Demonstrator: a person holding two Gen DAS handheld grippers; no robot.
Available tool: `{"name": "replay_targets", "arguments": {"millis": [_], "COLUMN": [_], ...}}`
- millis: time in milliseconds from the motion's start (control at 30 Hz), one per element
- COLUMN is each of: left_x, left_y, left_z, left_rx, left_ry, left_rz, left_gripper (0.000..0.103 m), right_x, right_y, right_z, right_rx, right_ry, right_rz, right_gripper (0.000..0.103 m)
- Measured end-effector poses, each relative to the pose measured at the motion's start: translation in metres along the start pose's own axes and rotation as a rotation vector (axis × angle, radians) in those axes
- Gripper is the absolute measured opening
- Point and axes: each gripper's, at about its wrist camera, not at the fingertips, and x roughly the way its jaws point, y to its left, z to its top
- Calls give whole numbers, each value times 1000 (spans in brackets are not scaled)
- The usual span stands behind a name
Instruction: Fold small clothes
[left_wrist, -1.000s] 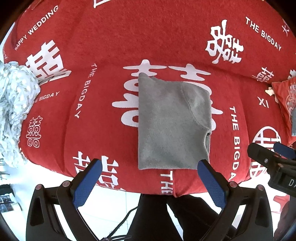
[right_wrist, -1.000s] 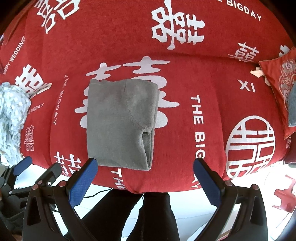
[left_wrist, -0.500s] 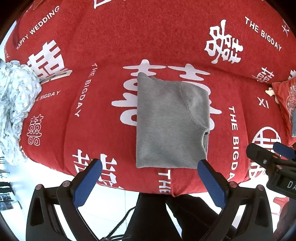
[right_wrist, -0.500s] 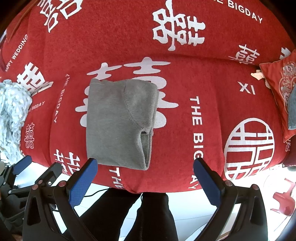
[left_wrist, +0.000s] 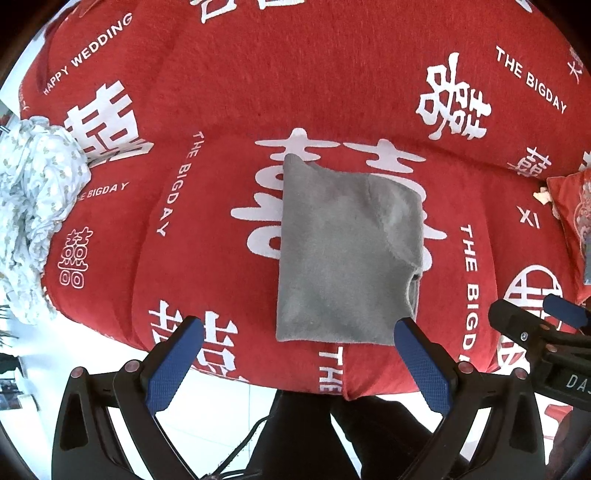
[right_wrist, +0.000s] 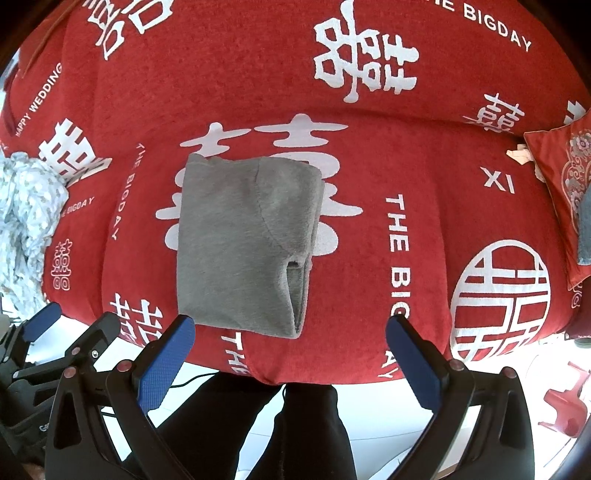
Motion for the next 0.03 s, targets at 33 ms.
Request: {"name": "replay_targets", "arguments": {"millis": [33], "left_x": [0], "left_y": [0], "left_z": [0], "left_rx": [-1], "left_ry": [1], "left_rz": [-2], "left_gripper": [103], "right_x": [0], "right_y": [-1], "right_z": [0], "right_rx": [-1], "right_ry": [0], "right_rz": [0], "right_gripper": [103]}}
